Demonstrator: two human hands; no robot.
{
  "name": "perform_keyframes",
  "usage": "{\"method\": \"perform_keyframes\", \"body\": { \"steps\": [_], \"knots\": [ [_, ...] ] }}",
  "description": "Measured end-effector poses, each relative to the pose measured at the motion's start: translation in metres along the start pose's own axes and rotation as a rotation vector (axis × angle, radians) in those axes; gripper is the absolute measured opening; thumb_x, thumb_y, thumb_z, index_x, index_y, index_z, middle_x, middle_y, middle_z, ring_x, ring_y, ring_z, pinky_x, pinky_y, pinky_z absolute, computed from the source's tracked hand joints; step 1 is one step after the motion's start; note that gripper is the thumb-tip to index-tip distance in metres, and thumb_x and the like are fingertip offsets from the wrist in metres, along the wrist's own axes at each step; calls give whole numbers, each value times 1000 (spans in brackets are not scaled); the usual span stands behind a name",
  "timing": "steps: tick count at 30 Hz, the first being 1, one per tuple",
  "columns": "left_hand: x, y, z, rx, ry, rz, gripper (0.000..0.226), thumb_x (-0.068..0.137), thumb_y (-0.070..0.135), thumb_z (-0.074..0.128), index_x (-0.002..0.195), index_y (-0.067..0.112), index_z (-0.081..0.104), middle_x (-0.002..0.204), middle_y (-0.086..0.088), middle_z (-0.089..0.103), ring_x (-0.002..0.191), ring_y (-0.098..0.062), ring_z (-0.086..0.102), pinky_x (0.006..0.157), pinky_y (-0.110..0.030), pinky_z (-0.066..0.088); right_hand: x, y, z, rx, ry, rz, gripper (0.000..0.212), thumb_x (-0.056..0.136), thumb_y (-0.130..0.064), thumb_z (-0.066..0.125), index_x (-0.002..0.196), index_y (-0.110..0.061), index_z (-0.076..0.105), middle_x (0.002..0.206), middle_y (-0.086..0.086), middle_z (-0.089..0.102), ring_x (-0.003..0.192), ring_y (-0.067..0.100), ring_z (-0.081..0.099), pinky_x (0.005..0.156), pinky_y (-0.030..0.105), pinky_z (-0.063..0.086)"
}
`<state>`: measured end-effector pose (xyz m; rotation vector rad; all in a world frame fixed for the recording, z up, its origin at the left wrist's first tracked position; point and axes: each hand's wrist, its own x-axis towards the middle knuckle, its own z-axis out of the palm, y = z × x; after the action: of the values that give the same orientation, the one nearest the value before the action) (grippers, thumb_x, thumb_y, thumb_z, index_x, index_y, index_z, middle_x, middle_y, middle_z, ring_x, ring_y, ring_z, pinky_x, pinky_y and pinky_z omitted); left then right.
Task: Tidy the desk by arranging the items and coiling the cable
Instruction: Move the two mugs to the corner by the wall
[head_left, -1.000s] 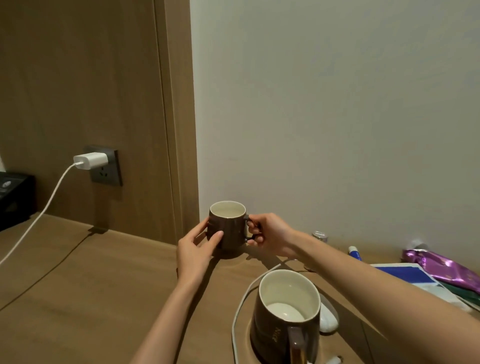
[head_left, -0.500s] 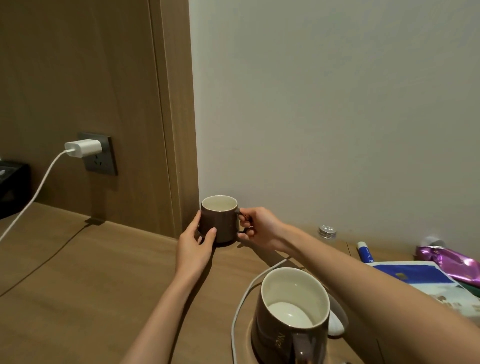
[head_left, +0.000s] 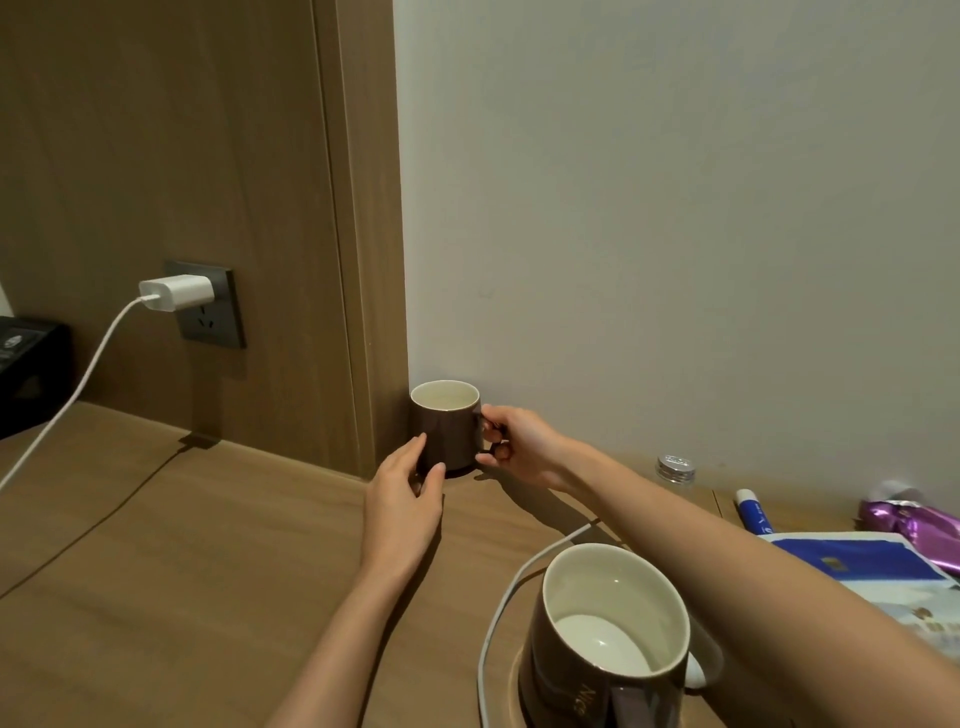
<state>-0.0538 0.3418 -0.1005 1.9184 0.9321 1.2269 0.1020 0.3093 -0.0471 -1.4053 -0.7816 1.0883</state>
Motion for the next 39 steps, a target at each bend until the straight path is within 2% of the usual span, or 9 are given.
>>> {"method": "perform_keyframes", "body": {
  "steps": [6, 10, 13, 18, 21, 24, 28, 34, 39],
  "knots": [
    [-2, -1, 2, 4, -32, -5, 51, 90, 18, 60, 139, 17, 44, 138, -3, 46, 120, -15, 51, 93, -20, 40, 3, -1, -2, -95, 24, -40, 34, 102, -26, 35, 74, -14, 47, 68, 1, 39, 58, 11, 33, 66, 22, 47],
    [-2, 0, 1, 15, -63, -33, 54, 90, 19, 59, 141, 17, 41, 141, -4, 42, 125, -18, 48, 100, -26, 40, 1, 0, -2, -130, 58, -67, 28, 102, -29, 39, 90, -9, 55, 76, 3, 51, 63, 12, 42, 64, 21, 47],
    [-4, 5, -2, 36, -84, -41, 54, 91, 21, 58, 142, 17, 39, 143, -5, 41, 127, -19, 46, 103, -31, 39, -12, -6, -2, -160, 92, -61, 27, 100, -32, 43, 108, -7, 48, 93, 5, 51, 67, 13, 51, 67, 23, 52],
    [-9, 23, -13, 28, -113, -37, 51, 93, 27, 55, 141, 23, 40, 144, -2, 41, 129, -16, 42, 97, -25, 37, -53, -24, -11, -198, 157, -83, 31, 97, -26, 52, 122, -9, 43, 125, 13, 47, 87, 22, 58, 75, 33, 57],
    [-14, 42, -21, -25, -139, -15, 45, 93, 30, 55, 137, 25, 47, 139, 1, 49, 123, -13, 48, 94, -26, 42, -92, -33, -17, -362, 173, -219, 29, 97, -25, 52, 122, -12, 49, 122, 8, 52, 93, 20, 61, 87, 37, 56],
    [-29, 66, -31, -179, -214, -6, 38, 93, 28, 55, 130, 24, 54, 127, 5, 59, 110, -5, 53, 85, -14, 46, -145, -41, -16, -471, 167, -333, 27, 96, -29, 53, 120, -17, 54, 115, 2, 56, 87, 13, 60, 82, 32, 57],
    [-61, 86, -39, -303, -400, -29, 34, 92, 36, 51, 125, 31, 56, 120, 10, 63, 114, -7, 56, 99, -36, 47, -218, -40, -13, -686, 156, -432, 26, 94, -37, 53, 116, -25, 58, 111, -11, 57, 86, 6, 58, 73, 24, 50],
    [-100, 94, -46, -460, -622, -157, 53, 82, 50, 49, 132, 29, 52, 131, 7, 58, 122, -9, 52, 105, -34, 42, -280, -6, 1, -1056, 206, -509, 27, 82, -57, 57, 99, -37, 56, 101, -19, 54, 89, -4, 52, 71, 18, 42],
    [-122, 93, -44, -504, -654, -200, 38, 92, 42, 48, 125, 28, 60, 122, 4, 65, 117, -11, 57, 103, -37, 44, -293, 23, 18, -1178, 236, -530, 35, 79, -56, 62, 100, -34, 45, 97, -18, 49, 86, 0, 50, 68, 16, 45]
  ]
}}
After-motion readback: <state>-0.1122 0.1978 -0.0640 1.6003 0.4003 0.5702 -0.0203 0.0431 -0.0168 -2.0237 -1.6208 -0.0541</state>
